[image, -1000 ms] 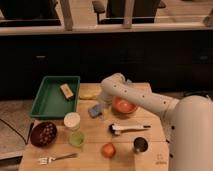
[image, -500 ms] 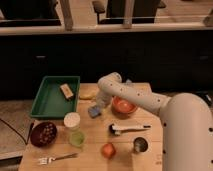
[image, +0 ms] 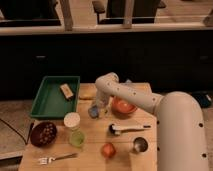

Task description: Place sponge in table surface

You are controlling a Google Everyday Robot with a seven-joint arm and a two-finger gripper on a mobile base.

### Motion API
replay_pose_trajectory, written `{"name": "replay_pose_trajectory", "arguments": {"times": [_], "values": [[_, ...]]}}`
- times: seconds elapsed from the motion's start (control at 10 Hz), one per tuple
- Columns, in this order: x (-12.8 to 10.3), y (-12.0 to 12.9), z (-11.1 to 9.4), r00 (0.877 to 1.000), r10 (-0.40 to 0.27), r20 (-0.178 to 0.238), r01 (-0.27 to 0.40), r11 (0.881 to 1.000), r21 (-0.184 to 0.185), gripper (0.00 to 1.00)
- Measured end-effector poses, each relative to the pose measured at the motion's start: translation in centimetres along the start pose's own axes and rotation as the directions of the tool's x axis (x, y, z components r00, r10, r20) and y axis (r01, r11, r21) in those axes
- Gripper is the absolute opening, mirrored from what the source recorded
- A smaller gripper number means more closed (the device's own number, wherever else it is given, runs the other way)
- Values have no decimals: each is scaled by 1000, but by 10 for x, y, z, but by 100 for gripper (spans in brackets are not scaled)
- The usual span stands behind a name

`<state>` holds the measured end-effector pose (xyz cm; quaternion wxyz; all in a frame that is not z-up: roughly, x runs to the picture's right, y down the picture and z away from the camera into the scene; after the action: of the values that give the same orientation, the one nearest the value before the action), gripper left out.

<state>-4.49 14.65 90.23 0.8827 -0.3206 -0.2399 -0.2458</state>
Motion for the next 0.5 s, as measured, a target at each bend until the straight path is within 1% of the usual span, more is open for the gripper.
{"name": "replay_pose_trajectory", "arguments": {"times": [0.1,0.3,0.5], "values": [[1,0,1,1000,-2,7,2,1000,-5,12],[0,0,3,1000,-10,10,10,1000,-16,0],[1,1,2,1000,-13,13,13,1000,-17,0]]}}
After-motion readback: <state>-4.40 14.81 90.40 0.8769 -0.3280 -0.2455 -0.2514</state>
